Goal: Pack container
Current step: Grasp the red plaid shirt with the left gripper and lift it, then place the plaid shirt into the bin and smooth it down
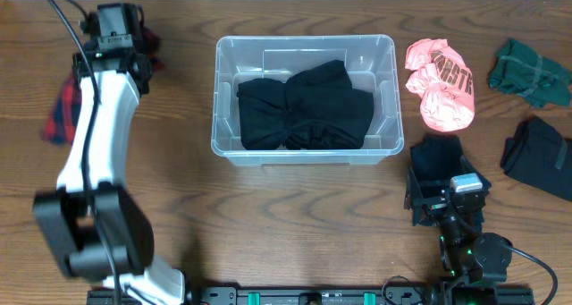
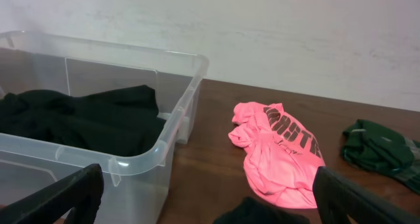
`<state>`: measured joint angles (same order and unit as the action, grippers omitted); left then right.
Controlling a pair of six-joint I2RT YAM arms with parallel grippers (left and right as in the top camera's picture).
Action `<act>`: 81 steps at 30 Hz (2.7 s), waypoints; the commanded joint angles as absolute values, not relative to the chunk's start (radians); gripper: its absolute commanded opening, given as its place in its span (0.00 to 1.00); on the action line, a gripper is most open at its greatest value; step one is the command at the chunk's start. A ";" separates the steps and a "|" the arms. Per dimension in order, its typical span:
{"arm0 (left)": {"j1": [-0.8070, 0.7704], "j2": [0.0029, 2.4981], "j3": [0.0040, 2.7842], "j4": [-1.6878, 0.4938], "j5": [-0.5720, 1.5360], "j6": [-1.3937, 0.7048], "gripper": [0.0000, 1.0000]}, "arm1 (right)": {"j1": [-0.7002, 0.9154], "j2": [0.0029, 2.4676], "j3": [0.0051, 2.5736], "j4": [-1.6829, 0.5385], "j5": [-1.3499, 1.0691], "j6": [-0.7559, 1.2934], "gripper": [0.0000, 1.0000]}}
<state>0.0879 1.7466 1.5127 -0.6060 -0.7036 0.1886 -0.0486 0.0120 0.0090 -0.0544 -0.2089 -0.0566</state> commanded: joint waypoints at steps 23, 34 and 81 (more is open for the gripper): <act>-0.683 1.485 1.522 -0.597 -0.647 0.509 0.06 | -0.058 0.007 0.006 -0.056 -0.207 -0.068 0.99; -0.744 1.606 1.522 -0.559 -0.639 0.204 0.06 | -0.058 0.007 0.006 -0.056 -0.207 -0.068 0.99; -0.810 1.944 1.523 -0.745 0.086 -0.204 0.11 | -0.058 0.007 0.006 -0.056 -0.207 -0.068 0.99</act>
<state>-0.8112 1.8980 1.5208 -0.7277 0.0322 -0.1894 -0.0486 0.0120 0.0090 -0.0544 -0.2089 -0.0566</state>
